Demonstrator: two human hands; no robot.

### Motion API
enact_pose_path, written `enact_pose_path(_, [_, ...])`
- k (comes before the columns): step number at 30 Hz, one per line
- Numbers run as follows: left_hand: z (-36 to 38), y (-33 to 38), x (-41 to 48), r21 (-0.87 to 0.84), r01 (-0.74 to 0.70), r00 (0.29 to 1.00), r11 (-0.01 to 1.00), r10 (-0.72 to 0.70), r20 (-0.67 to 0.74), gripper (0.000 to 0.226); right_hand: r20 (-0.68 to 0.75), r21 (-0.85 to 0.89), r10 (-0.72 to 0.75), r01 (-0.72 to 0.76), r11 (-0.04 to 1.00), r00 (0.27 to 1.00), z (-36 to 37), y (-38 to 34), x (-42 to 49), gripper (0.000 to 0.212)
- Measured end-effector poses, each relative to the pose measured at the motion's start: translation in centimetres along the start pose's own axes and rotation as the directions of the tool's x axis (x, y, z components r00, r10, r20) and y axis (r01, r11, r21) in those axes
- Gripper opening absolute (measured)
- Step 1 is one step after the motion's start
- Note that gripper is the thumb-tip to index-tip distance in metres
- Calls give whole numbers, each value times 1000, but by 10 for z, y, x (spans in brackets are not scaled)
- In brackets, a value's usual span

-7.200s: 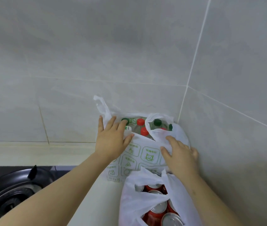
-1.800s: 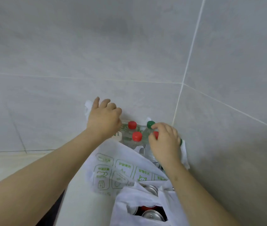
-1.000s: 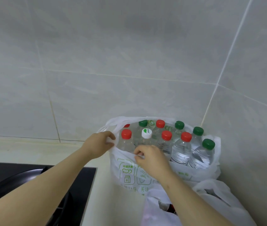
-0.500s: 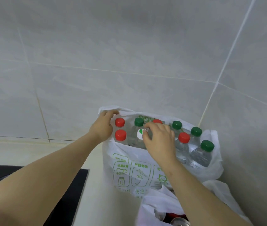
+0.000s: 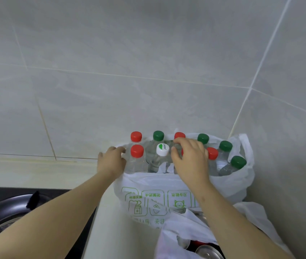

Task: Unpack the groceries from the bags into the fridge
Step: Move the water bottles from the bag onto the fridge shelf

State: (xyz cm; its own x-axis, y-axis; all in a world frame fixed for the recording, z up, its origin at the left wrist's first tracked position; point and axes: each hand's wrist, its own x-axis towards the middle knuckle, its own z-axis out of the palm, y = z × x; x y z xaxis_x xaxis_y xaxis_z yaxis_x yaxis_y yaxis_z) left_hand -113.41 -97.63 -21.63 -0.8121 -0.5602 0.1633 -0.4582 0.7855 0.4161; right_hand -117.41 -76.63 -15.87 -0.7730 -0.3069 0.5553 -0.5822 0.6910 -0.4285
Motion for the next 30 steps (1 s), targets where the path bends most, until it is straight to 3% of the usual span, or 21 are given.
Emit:
enact_pose_path(1, [2, -1, -4, -58, -17, 997, 998, 13, -78, 36, 6, -4, 2, -1, 1000, 1000, 0, 0, -2, 25])
enact_pose_path(3, [5, -4, -10, -244, -7, 995, 970, -19, -103, 39, 21, -19, 1, 0, 1000, 1000, 0, 0, -5, 27])
enact_pose_path(5, [10, -11, -15, -352, 41, 999, 935, -37, 17, 41, 22, -20, -6, 7, 1000, 1000, 0, 0, -8, 28])
enact_pose_path(7, [14, -14, -23, -351, 38, 997, 936, -10, 81, 40, 31, -16, -10, 10, 1000, 999, -2, 0, -9, 29])
enact_pose_path(10, [9, -8, -36, -330, 29, 995, 943, -60, -86, 37, 15, -11, -11, 11, 1000, 1000, -7, 4, -10, 28])
enact_pose_path(13, [-6, 10, -43, -323, -76, 954, 944, -25, -298, 34, -72, -44, -27, 24, 999, 997, -13, 12, -12, 23])
enact_pose_path(16, [-21, 24, -47, -340, -195, 914, 920, 45, -403, 28, -215, -95, -21, 1, 996, 976, -23, 22, -16, 22])
enact_pose_path(19, [-32, 35, -50, -327, -253, 885, 911, 82, -457, 26, -334, -162, 15, -73, 984, 943, -38, 35, -18, 37])
enact_pose_path(24, [-34, 40, -54, -402, -172, 941, 900, 30, -336, 39, -204, -204, 244, -284, 937, 948, -58, 64, -18, 49])
enact_pose_path(30, [-26, 47, -61, -651, -51, 997, 757, -1, -79, 56, 1, 207, 463, -453, 867, 886, -53, 78, -31, 64])
